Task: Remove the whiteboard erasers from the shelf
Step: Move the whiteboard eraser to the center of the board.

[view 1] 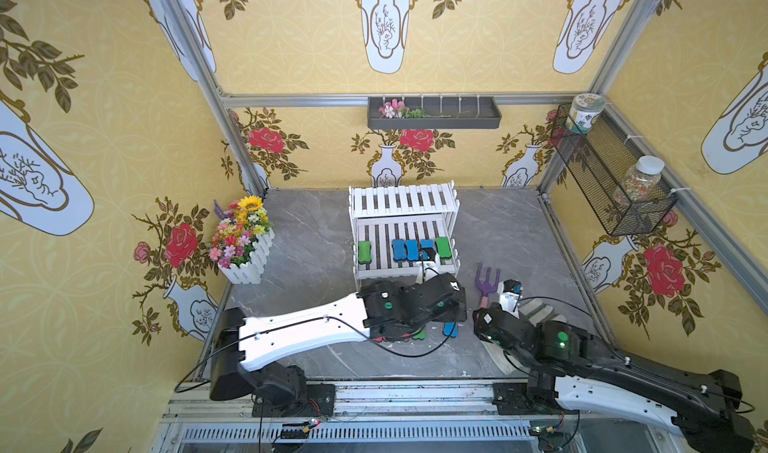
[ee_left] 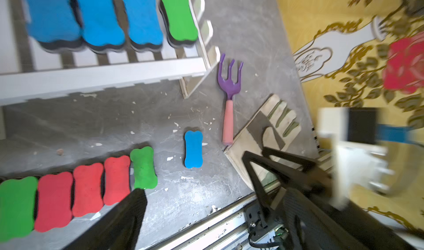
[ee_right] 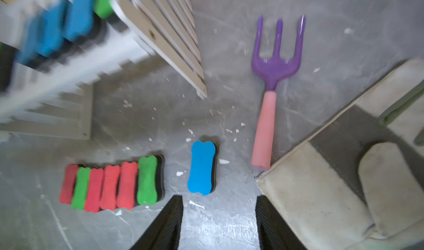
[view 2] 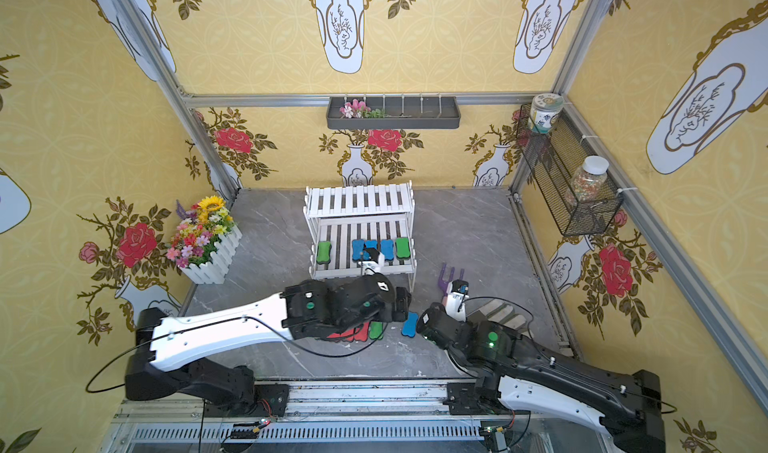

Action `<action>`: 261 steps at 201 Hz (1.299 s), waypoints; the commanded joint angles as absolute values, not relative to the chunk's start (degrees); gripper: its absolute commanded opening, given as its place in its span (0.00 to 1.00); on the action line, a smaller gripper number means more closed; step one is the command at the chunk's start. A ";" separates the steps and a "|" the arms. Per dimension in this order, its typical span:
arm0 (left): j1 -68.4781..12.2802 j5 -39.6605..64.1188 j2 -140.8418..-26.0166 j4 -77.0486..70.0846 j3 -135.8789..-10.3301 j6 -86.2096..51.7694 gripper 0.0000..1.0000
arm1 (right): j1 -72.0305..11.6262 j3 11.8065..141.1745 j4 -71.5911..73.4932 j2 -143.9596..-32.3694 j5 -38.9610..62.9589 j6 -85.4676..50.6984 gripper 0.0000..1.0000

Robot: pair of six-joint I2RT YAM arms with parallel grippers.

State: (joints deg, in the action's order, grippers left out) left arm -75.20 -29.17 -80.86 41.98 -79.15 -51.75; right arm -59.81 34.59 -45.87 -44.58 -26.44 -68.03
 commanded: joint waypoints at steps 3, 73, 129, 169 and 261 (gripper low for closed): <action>-75.32 -32.90 -73.07 46.47 -76.28 -54.18 1.00 | -50.76 29.67 -32.51 -46.77 -9.36 -61.96 0.55; -75.40 -36.80 -55.29 51.59 -70.52 -56.92 0.99 | -43.16 29.27 -22.52 -62.63 0.32 -53.19 0.49; -75.35 -42.07 -52.99 57.60 -74.59 -55.85 1.00 | -43.17 29.59 -20.79 -68.28 0.49 -51.03 0.44; -75.32 -43.20 -52.26 58.26 -74.47 -55.90 1.00 | -43.30 31.79 -19.06 -73.27 2.36 -47.52 0.40; -75.15 -44.12 -52.36 57.85 -72.65 -56.11 0.99 | -47.02 36.65 -16.68 -80.54 4.58 -43.04 0.41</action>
State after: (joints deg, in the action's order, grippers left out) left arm -75.29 -43.53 -52.10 57.49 -72.97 -56.42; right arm -46.76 36.40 -17.04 -79.79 4.01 -44.64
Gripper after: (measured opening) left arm 0.996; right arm 0.403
